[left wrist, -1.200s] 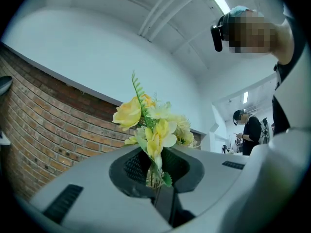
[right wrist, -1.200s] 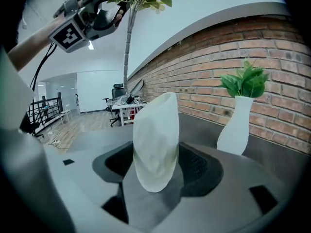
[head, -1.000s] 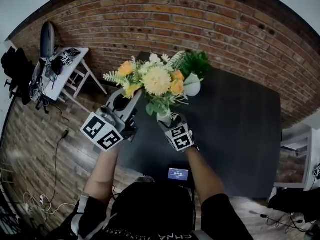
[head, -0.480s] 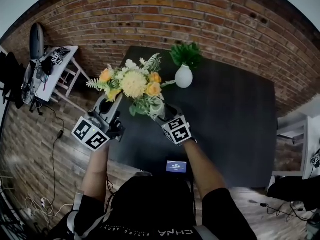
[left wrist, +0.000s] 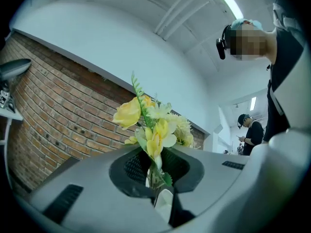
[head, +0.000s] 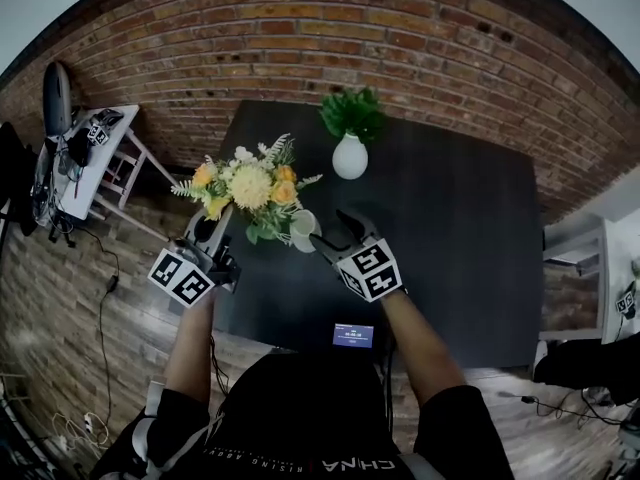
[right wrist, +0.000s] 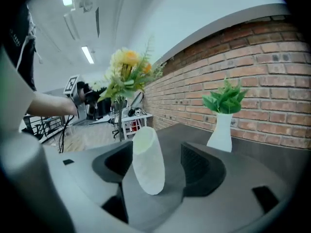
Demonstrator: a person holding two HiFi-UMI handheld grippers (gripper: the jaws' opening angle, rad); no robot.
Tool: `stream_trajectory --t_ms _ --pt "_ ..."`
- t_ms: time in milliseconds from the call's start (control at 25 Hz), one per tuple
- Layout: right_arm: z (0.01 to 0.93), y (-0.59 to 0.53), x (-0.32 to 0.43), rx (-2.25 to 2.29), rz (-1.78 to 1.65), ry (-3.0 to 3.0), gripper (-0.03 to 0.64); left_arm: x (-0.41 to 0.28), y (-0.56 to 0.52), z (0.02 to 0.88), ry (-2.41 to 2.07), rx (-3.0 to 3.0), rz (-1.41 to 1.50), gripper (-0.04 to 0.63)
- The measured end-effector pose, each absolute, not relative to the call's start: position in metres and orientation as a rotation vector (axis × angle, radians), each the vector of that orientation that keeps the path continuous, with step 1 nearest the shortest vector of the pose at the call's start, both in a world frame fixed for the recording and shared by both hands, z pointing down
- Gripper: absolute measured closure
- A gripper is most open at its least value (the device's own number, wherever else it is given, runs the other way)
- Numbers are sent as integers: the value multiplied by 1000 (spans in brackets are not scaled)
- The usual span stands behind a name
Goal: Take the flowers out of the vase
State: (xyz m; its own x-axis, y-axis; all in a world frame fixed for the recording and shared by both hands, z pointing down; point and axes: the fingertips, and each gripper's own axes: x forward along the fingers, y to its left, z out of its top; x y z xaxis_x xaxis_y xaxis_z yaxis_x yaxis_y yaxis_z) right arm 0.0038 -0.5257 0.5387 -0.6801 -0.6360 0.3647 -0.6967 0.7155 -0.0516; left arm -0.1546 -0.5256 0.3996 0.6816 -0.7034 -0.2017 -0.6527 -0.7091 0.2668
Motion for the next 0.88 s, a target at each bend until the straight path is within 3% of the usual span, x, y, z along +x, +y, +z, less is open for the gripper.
stream_trajectory --t_ms 640,680,800,880 --pt "531 -502 17 920 344 -2641 328 -144 -511 446 -1172 2616 -424 548" --pt "530 -500 18 914 333 -2642 349 -145 -509 446 -1183 2615 -425 549" --pt "525 -497 25 924 294 -2638 563 -144 -503 440 -1221 2612 -430 549" --pt "523 -494 30 910 289 -2641 611 -144 -496 435 -1256 2604 -440 548"
